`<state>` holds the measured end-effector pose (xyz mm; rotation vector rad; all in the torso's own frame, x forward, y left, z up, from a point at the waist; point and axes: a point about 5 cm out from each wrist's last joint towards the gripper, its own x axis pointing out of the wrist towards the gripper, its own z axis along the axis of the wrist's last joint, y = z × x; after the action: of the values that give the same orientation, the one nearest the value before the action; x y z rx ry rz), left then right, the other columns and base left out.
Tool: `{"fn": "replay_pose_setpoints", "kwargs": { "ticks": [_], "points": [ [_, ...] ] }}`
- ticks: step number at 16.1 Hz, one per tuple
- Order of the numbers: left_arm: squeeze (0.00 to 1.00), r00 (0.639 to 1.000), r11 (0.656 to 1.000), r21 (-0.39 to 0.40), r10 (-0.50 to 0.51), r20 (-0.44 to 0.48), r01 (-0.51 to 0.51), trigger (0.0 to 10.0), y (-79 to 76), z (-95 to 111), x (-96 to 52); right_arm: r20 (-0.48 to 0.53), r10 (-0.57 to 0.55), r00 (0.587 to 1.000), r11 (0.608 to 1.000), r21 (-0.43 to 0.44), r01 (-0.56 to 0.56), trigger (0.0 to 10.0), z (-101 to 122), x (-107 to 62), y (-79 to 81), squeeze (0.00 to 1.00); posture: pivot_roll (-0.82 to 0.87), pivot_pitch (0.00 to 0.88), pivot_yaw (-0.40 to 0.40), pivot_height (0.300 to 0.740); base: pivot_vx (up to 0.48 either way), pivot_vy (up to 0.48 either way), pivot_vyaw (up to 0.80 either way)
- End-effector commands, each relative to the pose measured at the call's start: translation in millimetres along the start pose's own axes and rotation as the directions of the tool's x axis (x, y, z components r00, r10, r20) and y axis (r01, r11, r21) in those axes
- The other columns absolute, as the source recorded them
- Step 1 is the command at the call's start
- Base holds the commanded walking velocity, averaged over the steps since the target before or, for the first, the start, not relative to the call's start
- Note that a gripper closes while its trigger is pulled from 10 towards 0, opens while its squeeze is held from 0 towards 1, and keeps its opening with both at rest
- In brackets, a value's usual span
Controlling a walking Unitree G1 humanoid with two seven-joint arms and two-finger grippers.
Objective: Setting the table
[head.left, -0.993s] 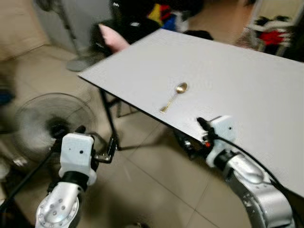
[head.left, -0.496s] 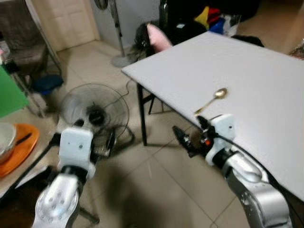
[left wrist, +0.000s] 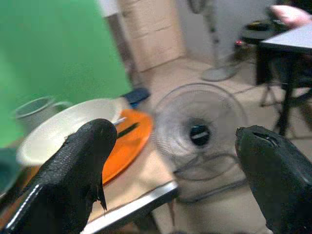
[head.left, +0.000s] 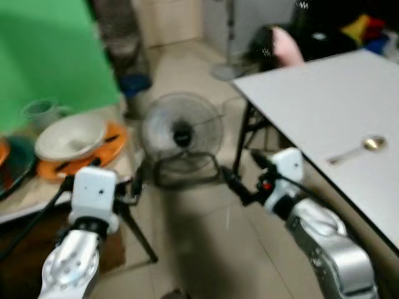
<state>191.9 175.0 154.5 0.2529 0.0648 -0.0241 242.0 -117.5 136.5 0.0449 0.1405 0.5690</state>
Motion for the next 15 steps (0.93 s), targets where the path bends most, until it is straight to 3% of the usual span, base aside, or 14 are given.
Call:
{"fn": "replay_pose_setpoints", "kwargs": {
  "ticks": [1, 12, 15],
  "points": [
    [0.00, 1.000, 1.000, 0.003, -0.001, 0.018, 0.001, 10.0, -1.7, 2.7, -0.3, -0.007, -0.003, 1.000, 1.000, -0.006, 0.003, 10.0, 0.9, -1.7, -5.5, 1.00, -0.01, 0.006, 0.061, 0.740, 0.000, 0.000, 0.80],
    [0.00, 0.999, 1.000, -0.008, 0.009, 0.046, -0.009, 10.0, -1.9, 7.5, -7.8, -0.025, 0.145, 0.989, 0.989, -0.020, -0.145, 10.0, 6.3, 16.3, 4.7, 1.00, 0.02, 0.008, 0.018, 0.740, 0.000, 0.000, 0.80],
    [0.00, 0.999, 1.000, 0.003, 0.004, 0.047, -0.004, 10.0, -0.2, 8.4, -7.0, -0.022, 0.150, 0.988, 0.988, -0.030, -0.150, 10.0, 7.3, 20.5, 7.0, 1.00, 0.02, 0.009, 0.021, 0.740, 0.240, 0.000, 0.80]
  ]
}}
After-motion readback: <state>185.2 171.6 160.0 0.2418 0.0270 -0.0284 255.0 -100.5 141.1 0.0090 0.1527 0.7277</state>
